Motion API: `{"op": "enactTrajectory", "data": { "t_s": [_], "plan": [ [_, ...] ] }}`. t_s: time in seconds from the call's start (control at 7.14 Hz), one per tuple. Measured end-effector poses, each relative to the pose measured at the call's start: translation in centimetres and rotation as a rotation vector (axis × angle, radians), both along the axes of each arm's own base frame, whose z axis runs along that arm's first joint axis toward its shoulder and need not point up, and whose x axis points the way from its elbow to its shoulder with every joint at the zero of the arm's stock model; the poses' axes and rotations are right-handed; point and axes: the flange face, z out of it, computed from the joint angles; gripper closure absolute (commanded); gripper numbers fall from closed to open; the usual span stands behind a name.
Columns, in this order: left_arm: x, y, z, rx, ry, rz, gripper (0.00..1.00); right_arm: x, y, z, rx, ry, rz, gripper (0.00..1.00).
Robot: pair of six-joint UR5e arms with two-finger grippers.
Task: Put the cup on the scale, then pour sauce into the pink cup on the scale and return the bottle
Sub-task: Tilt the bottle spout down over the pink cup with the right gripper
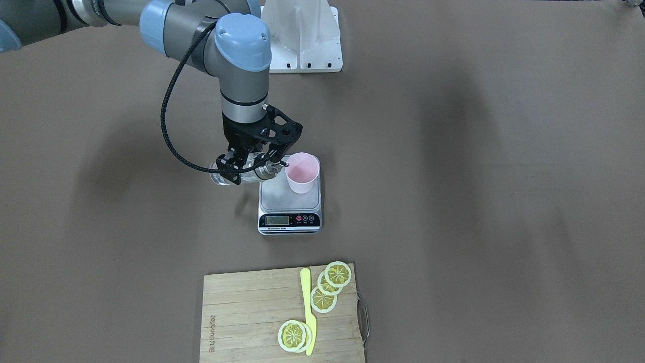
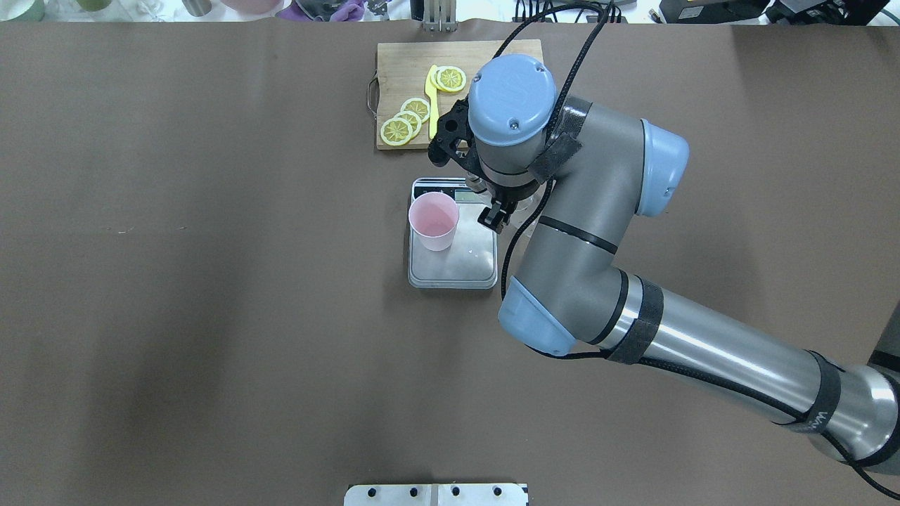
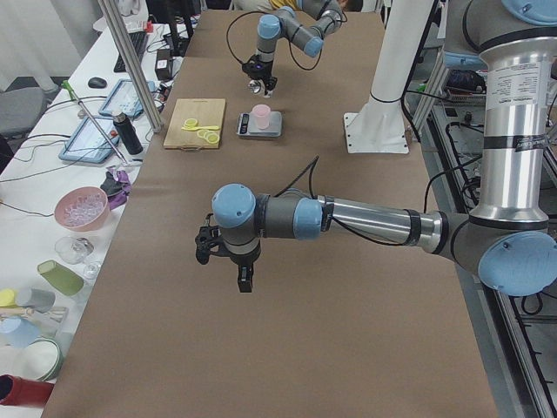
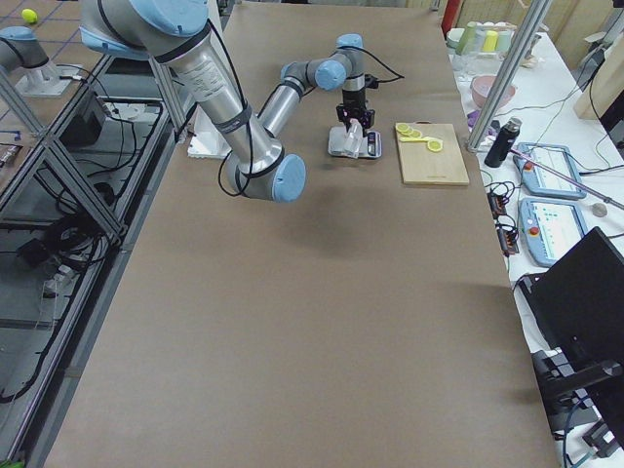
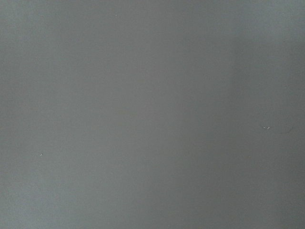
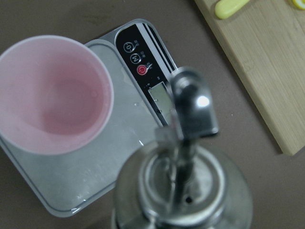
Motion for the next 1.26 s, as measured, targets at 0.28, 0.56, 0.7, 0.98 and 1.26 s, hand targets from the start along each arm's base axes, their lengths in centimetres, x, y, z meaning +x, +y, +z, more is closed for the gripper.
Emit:
{"op": "enactTrajectory", "data": {
  "t_s": [0.28,0.56,0.7,0.98,1.26],
  "plan": [
    [0.0,0.0,0.1,-0.001,0.0,0.001,0.03,-0.5,0.9,0.3,-0.007,0.039,-0.005,1.0],
    [0.0,0.0,0.2,-0.002,0.0,0.001,0.03,-0.8,2.6,0.7,-0.01,0.067,-0.016,1.0],
    [0.0,0.0,0.3,-0.004,0.0,0.001,0.03,-0.8,3.7,1.3,-0.008,0.08,-0.023,1.0],
    [0.0,0.3,0.7,-0.014,0.0,0.001,0.03,-0.9,5.5,2.8,0.001,0.106,-0.033,1.0],
    [-0.1,0.8,1.1,-0.023,0.001,-0.001,0.03,-1.1,6.3,3.6,0.002,0.135,-0.037,1.0]
  ]
}}
